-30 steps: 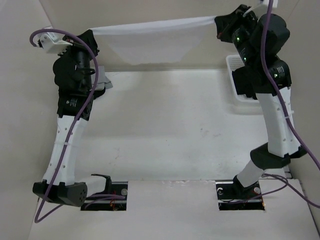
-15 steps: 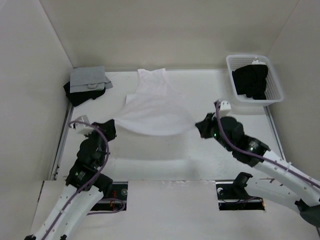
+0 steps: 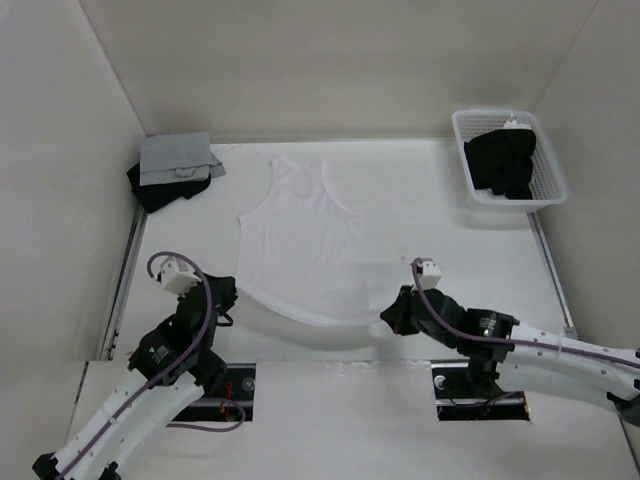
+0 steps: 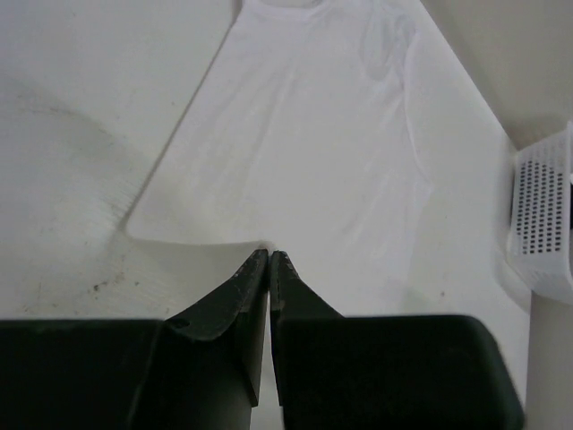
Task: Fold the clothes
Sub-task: Fold the tank top
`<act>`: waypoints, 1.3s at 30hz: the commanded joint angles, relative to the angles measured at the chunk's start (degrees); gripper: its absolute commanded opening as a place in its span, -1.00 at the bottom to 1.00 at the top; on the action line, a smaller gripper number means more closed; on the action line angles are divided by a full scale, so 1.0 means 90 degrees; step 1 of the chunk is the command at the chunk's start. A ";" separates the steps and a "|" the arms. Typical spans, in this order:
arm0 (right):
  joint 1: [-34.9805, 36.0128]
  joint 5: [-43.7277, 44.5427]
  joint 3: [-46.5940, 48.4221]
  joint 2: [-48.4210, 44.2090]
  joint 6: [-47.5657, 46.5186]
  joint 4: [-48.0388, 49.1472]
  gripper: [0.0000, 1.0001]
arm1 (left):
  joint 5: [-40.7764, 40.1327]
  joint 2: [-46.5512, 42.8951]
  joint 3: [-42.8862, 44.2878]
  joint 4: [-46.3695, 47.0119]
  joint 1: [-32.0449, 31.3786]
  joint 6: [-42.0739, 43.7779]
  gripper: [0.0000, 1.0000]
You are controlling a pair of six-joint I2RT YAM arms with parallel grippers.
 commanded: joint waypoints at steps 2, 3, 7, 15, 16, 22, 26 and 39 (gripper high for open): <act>-0.0955 -0.0141 0.1008 0.0411 -0.0676 0.0672 -0.97 | -0.0999 0.0598 0.0677 0.0896 0.0235 0.0155 -0.93; -0.1383 -0.0423 0.1232 0.0683 -0.0997 0.0877 -0.97 | -0.1146 0.0803 0.0727 0.1228 0.0303 0.0341 -0.93; -0.2957 -0.1459 0.2208 0.1992 -0.1819 0.1658 -0.97 | -0.0789 0.2393 0.1126 0.3268 0.0956 0.1103 -0.93; -0.4609 -0.2661 0.4795 0.4998 -0.2290 0.2295 -0.97 | 0.0629 0.5938 0.2580 0.5332 0.2763 0.1124 -0.93; -0.4716 -0.2768 0.5156 0.5409 -0.2299 0.2304 -0.97 | 0.0620 0.6406 0.2834 0.5498 0.2900 0.1153 -0.93; -0.5166 -0.3160 0.7577 0.7704 -0.2348 0.2081 -0.98 | 0.0932 0.9083 0.4747 0.5909 0.3292 0.1602 -0.93; -0.5430 -0.3297 0.9228 0.9082 -0.2358 0.1661 -0.97 | 0.1088 1.0392 0.5939 0.5880 0.3458 0.1739 -0.92; -0.5412 -0.2819 0.9530 0.9420 -0.2357 0.1757 -0.04 | 0.1724 1.0028 0.5450 0.6464 0.3226 0.2334 0.01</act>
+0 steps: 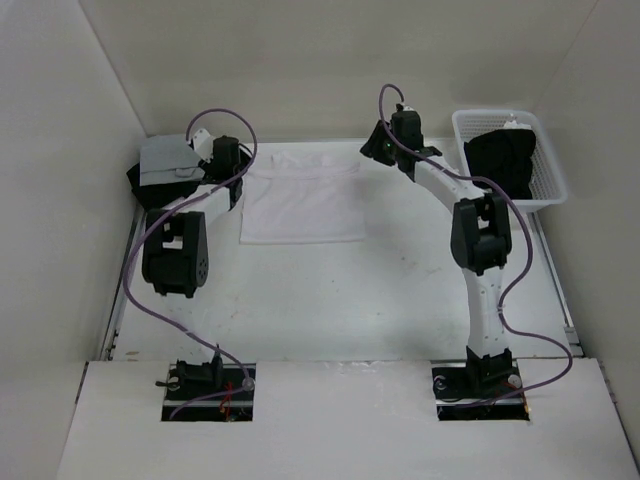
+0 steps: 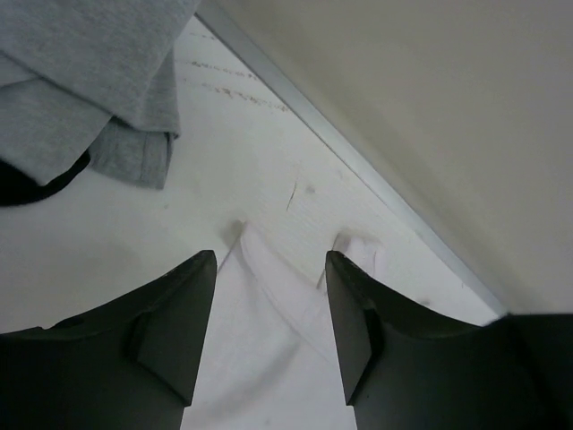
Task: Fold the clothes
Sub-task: Fold the tank top
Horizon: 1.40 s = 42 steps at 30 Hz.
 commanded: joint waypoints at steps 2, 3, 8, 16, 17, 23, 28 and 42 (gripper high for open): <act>0.0493 0.0410 -0.1732 -0.1704 -0.0301 0.0570 -0.08 | -0.0028 -0.2209 -0.1937 0.0971 -0.0625 0.0319 0.01; 0.0610 0.0527 -0.2462 -0.2114 -0.0321 0.0833 -0.27 | -0.0057 -0.2522 -0.2387 0.1001 -0.0743 0.0290 0.00; 0.0914 0.0596 -0.5531 -0.3668 0.0078 0.1937 -0.83 | -0.0253 -0.4075 -0.4800 0.0952 -0.1105 -0.0247 -0.02; 0.0934 0.0138 -0.6874 -0.3769 0.0733 0.2534 0.03 | 0.0819 -0.4528 -0.6151 0.0727 -0.0414 -0.0539 0.05; 0.0934 0.0108 -0.6903 -0.3720 0.0791 0.2593 0.04 | 0.0966 -0.4459 -0.6200 0.0824 -0.0315 -0.0598 0.06; 0.0885 -0.0058 -0.7118 -0.3466 0.1202 0.2876 0.01 | 0.1680 -0.3952 -0.6337 0.1498 0.0017 -0.1038 0.15; 0.0914 -0.0224 -0.7362 -0.3319 0.1505 0.3149 -0.04 | 0.1779 -0.3502 -0.6347 0.1723 0.0135 -0.1341 0.01; 0.0914 -0.0224 -0.7255 -0.3124 0.1720 0.3140 -0.39 | 0.1525 -0.2955 -0.6337 0.2290 0.0203 -0.1653 -0.59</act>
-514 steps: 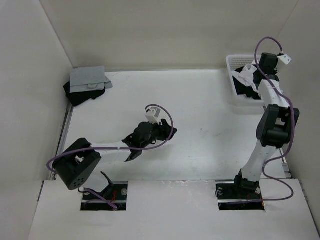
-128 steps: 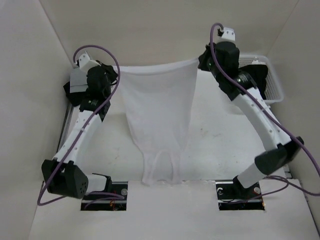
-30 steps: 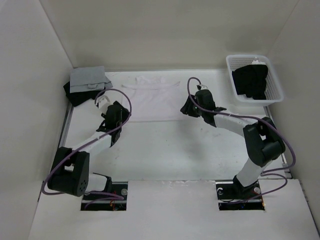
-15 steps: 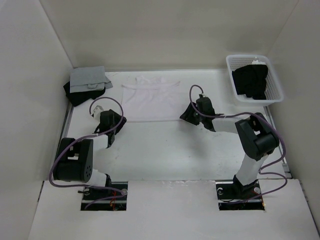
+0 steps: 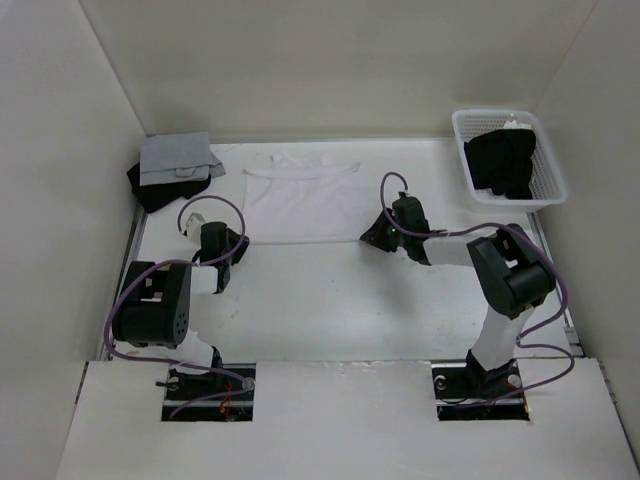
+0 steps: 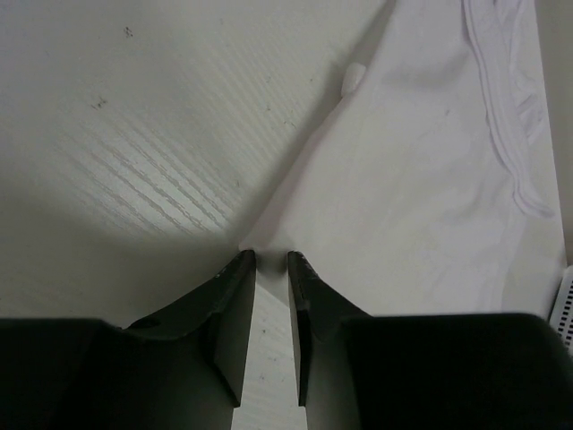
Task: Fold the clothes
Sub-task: Fold the tank top
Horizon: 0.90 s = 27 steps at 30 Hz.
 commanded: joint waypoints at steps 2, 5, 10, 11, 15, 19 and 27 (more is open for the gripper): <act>-0.0014 -0.0013 0.0147 0.0209 0.0124 0.0342 -0.45 | -0.0219 0.0076 -0.0081 0.0182 0.0045 -0.0097 -0.63; -0.0023 0.0026 0.0235 0.0287 0.0173 0.0382 -0.62 | -0.0307 0.0018 -0.0100 0.0221 0.0045 -0.0116 -0.76; 0.0006 0.0182 0.0246 0.0239 0.0222 0.0557 -0.86 | -0.0406 -0.0255 -0.0227 0.0533 0.0026 -0.0077 -0.92; 0.0006 0.0221 0.0206 0.0132 0.0212 0.0557 -0.88 | -0.0367 -0.0401 -0.0256 0.0563 0.0016 -0.0068 -0.94; 0.0074 0.0475 -0.0183 -0.0580 0.0056 0.0548 -0.93 | -0.0483 -0.1464 -0.0374 0.0281 -0.0159 0.0244 -1.00; 0.0259 0.0631 -0.0720 -0.1673 -0.0100 0.0343 -0.95 | -0.0435 -0.3064 -0.0471 -0.0684 -0.0247 0.0333 -1.00; 0.1809 0.1957 -0.1474 -0.5801 -0.0539 -0.2104 -0.96 | -0.0337 -0.7088 0.0385 -0.4159 -0.0911 0.0732 -1.00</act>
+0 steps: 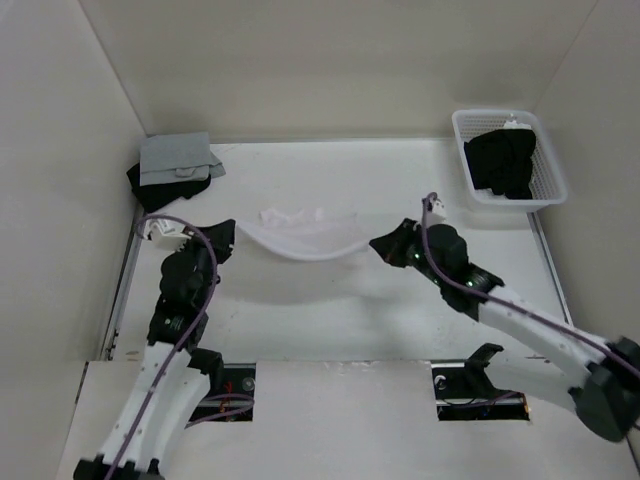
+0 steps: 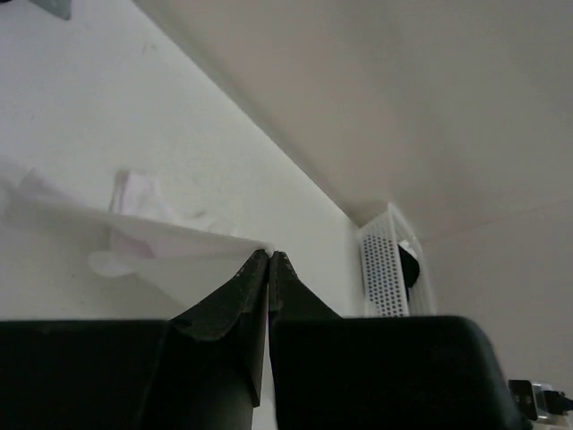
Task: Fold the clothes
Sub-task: Fold the tank top
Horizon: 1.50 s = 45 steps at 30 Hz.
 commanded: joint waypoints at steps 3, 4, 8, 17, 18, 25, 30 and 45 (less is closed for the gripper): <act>0.1525 0.1815 0.0421 -0.2694 -0.0205 -0.2495 -0.96 | -0.0226 -0.1715 0.1368 -0.2563 -0.0456 0.0476 -1.00; 0.1905 0.2167 0.0655 -0.3046 -0.0175 -0.2915 -0.96 | -0.0255 -0.1872 0.1593 -0.2827 -0.0534 0.0486 -1.00; 0.3595 0.3594 0.1564 -0.3616 0.0049 -0.4060 -0.96 | -0.0217 -0.2225 0.2219 -0.3464 -0.0700 0.0350 -1.00; 0.3516 0.3874 0.1607 -0.2817 -0.0242 -0.3890 -0.95 | -0.0002 -0.1699 0.1432 -0.3066 -0.0652 0.0204 -1.00; 0.2902 0.3290 0.1344 -0.2700 -0.0398 -0.3480 -0.95 | -0.0021 -0.1495 0.1187 -0.2764 -0.0661 0.0184 -1.00; -0.0890 -0.0034 0.0510 -0.0282 -0.0546 -0.0579 -0.97 | -0.0294 0.1860 0.0530 0.0378 -0.0447 0.0281 -1.00; -0.1594 -0.0709 0.2010 0.2247 -0.0721 -0.0029 -0.97 | 0.0046 0.4850 0.1690 0.1866 -0.0135 -0.0010 -0.99; -0.1665 -0.0652 0.1050 0.1640 -0.0595 0.0195 -0.97 | 0.0340 0.3959 0.0806 0.1897 -0.0037 -0.0295 -0.96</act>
